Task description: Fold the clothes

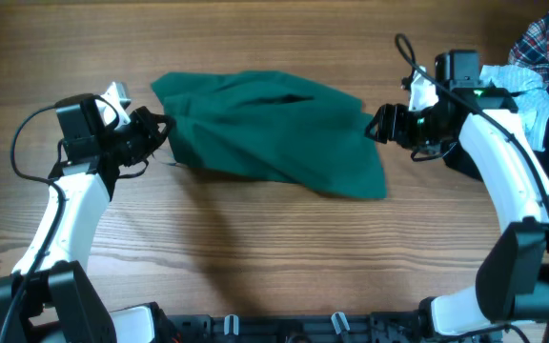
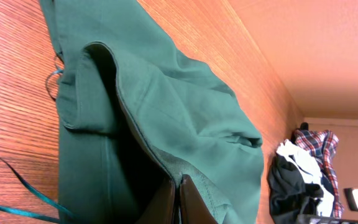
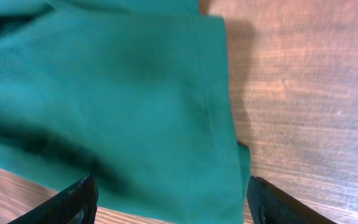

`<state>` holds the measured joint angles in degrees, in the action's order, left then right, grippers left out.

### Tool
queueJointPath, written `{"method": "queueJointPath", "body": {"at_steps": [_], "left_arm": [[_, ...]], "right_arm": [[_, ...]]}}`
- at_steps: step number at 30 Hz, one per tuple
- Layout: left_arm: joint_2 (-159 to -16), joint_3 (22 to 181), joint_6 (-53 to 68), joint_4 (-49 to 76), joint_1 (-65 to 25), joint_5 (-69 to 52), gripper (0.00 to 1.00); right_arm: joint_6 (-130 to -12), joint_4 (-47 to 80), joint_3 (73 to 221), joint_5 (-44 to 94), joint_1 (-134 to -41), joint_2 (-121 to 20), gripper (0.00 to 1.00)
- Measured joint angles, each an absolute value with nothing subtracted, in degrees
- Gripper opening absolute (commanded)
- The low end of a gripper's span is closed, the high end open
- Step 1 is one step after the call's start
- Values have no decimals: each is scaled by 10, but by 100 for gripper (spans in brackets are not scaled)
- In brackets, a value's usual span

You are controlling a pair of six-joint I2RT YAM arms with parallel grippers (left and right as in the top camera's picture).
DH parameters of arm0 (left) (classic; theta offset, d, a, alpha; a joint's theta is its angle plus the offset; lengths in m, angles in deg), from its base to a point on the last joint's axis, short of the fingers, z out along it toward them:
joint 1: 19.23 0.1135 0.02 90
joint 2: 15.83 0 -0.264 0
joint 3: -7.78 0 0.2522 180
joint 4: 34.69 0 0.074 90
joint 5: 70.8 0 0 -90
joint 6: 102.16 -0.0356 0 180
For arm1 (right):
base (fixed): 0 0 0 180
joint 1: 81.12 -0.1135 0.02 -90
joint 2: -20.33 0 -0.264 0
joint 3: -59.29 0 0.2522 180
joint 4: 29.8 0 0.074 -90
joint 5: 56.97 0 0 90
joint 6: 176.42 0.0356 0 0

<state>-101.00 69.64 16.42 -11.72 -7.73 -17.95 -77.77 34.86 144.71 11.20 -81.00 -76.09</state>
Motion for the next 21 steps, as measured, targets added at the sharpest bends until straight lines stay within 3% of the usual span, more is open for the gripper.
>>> {"method": "queueJointPath", "body": {"at_steps": [21], "left_arm": [[-1010, 696, 160, -117, -76, -150, 4]], "right_arm": [[-739, 297, 1282, 104, -810, -770, 64]]}}
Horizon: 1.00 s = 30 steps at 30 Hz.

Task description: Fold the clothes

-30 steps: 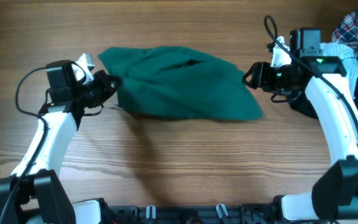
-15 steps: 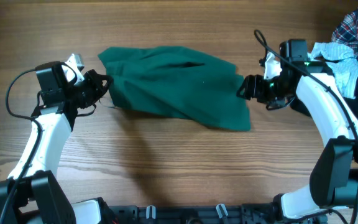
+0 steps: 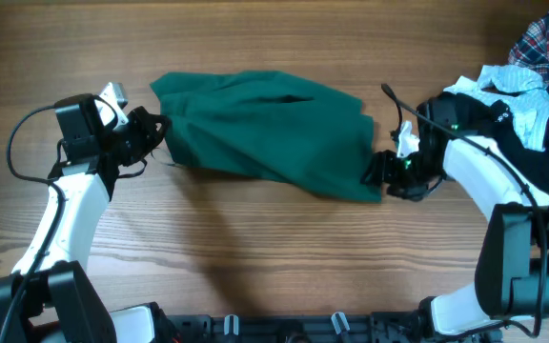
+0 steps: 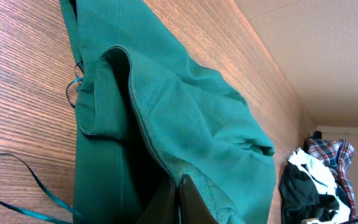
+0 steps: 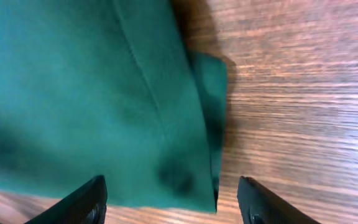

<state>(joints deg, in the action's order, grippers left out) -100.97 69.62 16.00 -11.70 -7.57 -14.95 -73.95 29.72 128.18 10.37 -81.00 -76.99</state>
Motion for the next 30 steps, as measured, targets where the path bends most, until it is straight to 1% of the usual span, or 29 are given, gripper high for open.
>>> {"method": "queueJointPath", "body": {"at_steps": [3, 7, 10, 12, 14, 17, 18, 21, 30], "left_arm": [[-1010, 696, 160, -114, -76, -149, 4], [-1010, 696, 160, -111, -76, -149, 4], [-1010, 696, 160, -109, -76, -149, 4], [-1010, 696, 160, -108, -76, -149, 4], [-1010, 696, 160, -108, -76, -149, 4], [-1010, 696, 160, -107, -76, -147, 4], [-1010, 696, 160, -107, -76, -147, 4], [-1010, 696, 160, -107, -76, -147, 4], [-1010, 696, 160, -107, -76, -148, 4]], "right_arm": [[-719, 243, 1244, 90, -810, -771, 61], [-696, 209, 1222, 65, -808, -771, 55], [-686, 171, 1208, 35, -808, -771, 52], [-676, 144, 1196, 12, -809, -771, 48], [-667, 129, 1187, -4, -817, -771, 39], [-657, 121, 1177, -14, -836, -771, 9], [-659, 121, 1174, -15, -841, -771, 4], [-654, 113, 1168, -18, -856, -771, 4], [-653, 91, 1187, -19, -857, -771, 4]]}}
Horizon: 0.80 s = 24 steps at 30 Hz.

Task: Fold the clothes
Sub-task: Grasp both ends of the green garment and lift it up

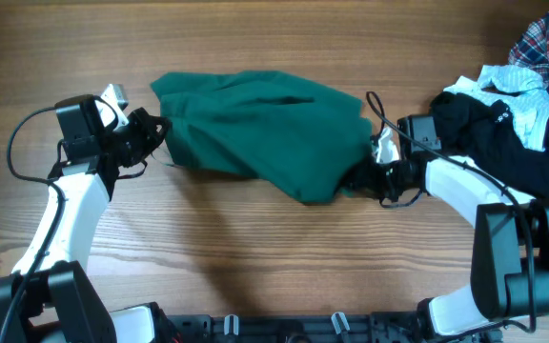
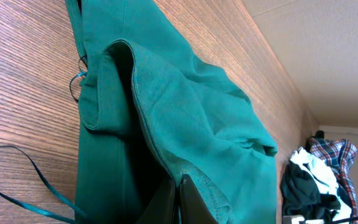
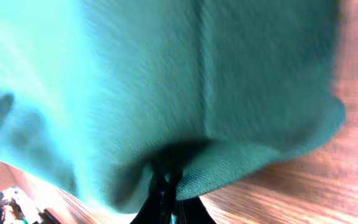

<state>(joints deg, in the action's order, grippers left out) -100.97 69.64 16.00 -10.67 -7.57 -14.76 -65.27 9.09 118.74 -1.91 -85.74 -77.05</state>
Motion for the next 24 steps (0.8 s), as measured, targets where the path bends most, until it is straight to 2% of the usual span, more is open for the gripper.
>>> {"method": "queueJointPath", "body": {"at_steps": [7, 15, 24], "left_arm": [[-999, 722, 155, -74, -76, -148, 4], [-935, 799, 117, 13, -79, -106, 4], [-891, 816, 92, 30, -92, -59, 4]], "right_arm": [[-673, 155, 1286, -3, -857, -727, 5], [-710, 255, 1382, 89, -857, -664, 4], [-723, 272, 1422, 132, -857, -621, 4]]}}
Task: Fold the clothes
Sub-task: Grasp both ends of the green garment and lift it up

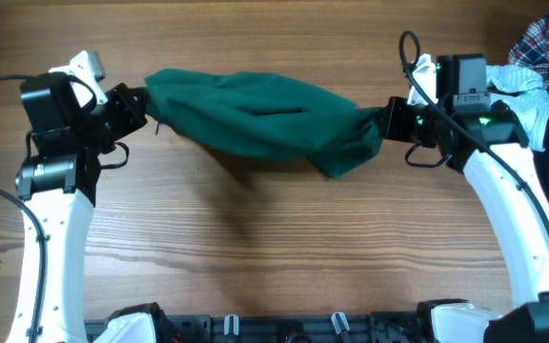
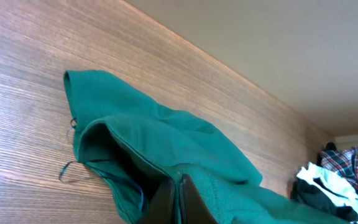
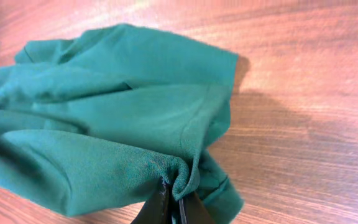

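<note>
A dark green garment (image 1: 255,119) hangs stretched between both grippers above the wooden table (image 1: 274,257), casting a shadow below it. My left gripper (image 1: 139,105) is shut on its left end, seen in the left wrist view as fingers (image 2: 178,198) pinching the green cloth (image 2: 185,149). My right gripper (image 1: 389,119) is shut on its right end; in the right wrist view the gripper (image 3: 174,202) clamps a bunched fold of the garment (image 3: 104,124), with loose cloth drooping beside it.
A heap of other clothes (image 1: 532,67), plaid, white and black, lies at the table's far right edge, behind the right arm. It also shows in the left wrist view as a clothes pile (image 2: 334,180).
Both arms have risen, and the green garment has gone from lying on the table to hanging stretched between them. The right gripper now sits further right and back, still shut on the cloth.
The left gripper was shut on the garment's left end throughout. The right gripper was open beside the garment's right edge, then lower at its front right corner, then shut on that corner. Now both hold the garment up off the table.
</note>
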`<state>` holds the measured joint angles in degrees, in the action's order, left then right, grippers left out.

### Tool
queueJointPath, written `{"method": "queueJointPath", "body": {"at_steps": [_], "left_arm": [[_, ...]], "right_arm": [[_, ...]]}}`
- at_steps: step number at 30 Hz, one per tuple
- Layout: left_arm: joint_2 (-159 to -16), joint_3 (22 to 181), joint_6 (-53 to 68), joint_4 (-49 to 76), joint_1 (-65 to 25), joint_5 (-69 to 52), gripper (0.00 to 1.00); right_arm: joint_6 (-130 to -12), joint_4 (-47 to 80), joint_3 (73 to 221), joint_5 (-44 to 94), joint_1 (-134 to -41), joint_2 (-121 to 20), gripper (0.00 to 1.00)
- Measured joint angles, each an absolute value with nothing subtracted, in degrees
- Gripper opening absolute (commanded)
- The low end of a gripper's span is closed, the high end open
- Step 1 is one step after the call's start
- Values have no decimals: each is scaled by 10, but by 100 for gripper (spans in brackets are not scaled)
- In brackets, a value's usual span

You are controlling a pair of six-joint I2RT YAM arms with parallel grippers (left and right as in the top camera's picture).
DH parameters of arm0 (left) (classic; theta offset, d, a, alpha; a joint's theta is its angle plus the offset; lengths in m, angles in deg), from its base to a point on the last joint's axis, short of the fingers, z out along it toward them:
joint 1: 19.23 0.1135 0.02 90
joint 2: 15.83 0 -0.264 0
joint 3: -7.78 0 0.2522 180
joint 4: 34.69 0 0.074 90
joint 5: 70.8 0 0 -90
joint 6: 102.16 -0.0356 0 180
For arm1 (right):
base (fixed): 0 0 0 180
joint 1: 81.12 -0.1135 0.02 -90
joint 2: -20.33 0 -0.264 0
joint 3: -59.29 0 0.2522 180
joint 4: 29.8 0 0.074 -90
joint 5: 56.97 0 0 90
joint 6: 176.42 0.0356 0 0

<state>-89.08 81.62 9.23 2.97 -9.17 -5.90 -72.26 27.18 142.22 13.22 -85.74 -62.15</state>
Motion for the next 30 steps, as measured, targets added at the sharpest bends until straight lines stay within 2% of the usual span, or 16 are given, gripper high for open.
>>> {"method": "queueJointPath", "body": {"at_steps": [8, 15, 30], "left_arm": [[-890, 836, 83, 59, -105, -46, 4], [-881, 922, 70, 111, -140, -10, 4], [-877, 1097, 44, 195, -143, 48, 4]], "right_arm": [[-749, 339, 1479, 168, -857, -596, 4], [-776, 380, 1589, 189, -857, -593, 4], [-806, 465, 1763, 245, -857, -592, 4]]}}
